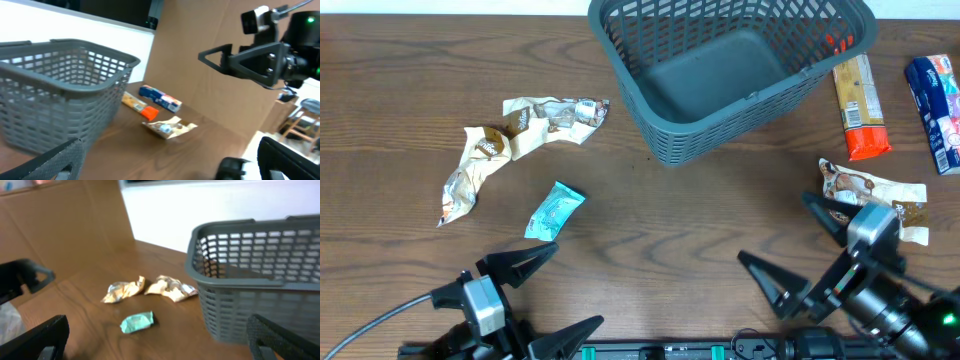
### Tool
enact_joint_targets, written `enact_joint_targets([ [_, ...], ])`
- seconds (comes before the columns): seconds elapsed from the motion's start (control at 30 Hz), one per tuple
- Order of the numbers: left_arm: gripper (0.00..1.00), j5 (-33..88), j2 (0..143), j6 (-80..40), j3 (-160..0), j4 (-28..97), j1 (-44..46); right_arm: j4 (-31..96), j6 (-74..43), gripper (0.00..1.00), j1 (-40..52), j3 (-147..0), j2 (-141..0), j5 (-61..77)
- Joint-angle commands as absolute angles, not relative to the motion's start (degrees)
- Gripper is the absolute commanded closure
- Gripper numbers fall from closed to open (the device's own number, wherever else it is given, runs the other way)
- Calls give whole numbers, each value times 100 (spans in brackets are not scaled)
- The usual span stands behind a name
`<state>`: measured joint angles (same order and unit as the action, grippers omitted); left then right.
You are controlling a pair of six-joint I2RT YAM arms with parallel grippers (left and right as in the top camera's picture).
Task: Pack container
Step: 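Raise both arms and swing the grippers toward the gray basket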
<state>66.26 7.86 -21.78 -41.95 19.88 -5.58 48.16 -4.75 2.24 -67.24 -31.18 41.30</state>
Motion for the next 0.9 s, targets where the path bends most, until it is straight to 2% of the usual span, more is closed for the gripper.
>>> enact_joint_targets([
  [0.0,1,7013,1334,-2530,-4816,1994,-582,5266,-427,1,266,-7784,-3977,3601],
  [0.17,1,7116,2421,-1754,-5835,2563,-582,6632,106,1,266,-9806,-5498,3380],
  [0.33,1,6602,3514,-810,-6904,3435,-582,7815,611,1,266,-11666,-6777,3378],
  [0.43,1,6530,4047,-617,-7332,3354,-582,8313,698,1,266,-12503,-7343,3350],
  [0.67,1,6556,4445,-788,-7411,3312,-582,9408,589,1,266,-13032,-7743,3291],
  [0.87,1,6694,4453,-1278,-7413,2845,-582,9535,585,1,266,-13034,-7749,2849],
])
